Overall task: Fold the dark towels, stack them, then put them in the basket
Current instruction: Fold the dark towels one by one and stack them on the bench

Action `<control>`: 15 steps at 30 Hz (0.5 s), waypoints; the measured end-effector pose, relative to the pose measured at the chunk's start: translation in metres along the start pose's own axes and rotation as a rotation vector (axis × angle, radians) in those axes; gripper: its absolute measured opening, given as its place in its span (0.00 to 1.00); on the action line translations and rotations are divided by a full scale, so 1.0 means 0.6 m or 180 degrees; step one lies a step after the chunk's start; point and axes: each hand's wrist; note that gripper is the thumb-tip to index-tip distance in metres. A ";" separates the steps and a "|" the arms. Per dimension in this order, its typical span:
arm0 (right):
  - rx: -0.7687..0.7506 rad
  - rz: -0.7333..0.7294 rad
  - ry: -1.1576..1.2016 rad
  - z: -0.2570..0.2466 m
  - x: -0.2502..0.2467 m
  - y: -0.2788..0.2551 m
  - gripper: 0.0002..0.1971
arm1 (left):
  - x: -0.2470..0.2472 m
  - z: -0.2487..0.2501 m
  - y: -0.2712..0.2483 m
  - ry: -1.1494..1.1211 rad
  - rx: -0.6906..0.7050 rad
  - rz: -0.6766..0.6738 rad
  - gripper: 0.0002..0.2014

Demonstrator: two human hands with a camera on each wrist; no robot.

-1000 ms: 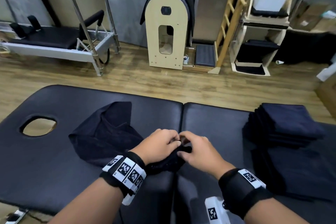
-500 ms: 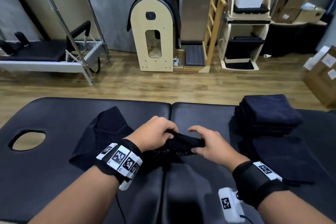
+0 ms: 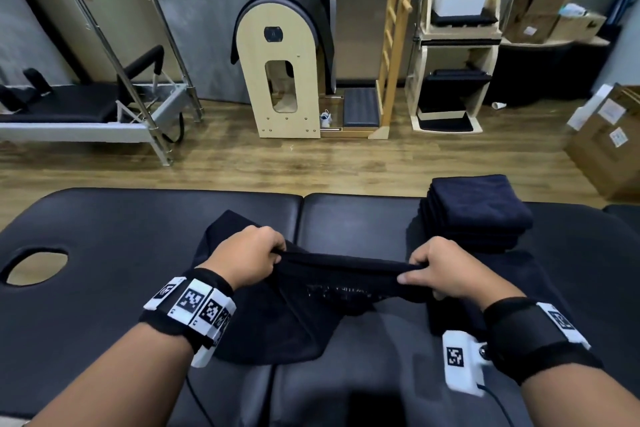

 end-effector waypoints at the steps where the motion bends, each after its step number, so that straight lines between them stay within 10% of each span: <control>1: -0.0037 -0.0160 0.0083 0.005 0.001 0.000 0.11 | 0.000 0.002 -0.002 -0.0074 -0.0066 -0.0027 0.08; 8: 0.0237 -0.0426 0.0335 0.003 0.026 0.016 0.11 | 0.001 -0.030 0.009 -0.1686 -0.0325 -0.0285 0.03; 15: 0.0801 -0.1310 0.0169 -0.018 0.021 0.066 0.05 | -0.036 -0.104 0.072 -0.0997 -0.0416 -0.1564 0.02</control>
Point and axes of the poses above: each hand's wrist, its own y-axis towards the middle knuckle, its own x-axis out of the palm, z = x × y, and after that the axes turned 7 degrees about -z, right-handed
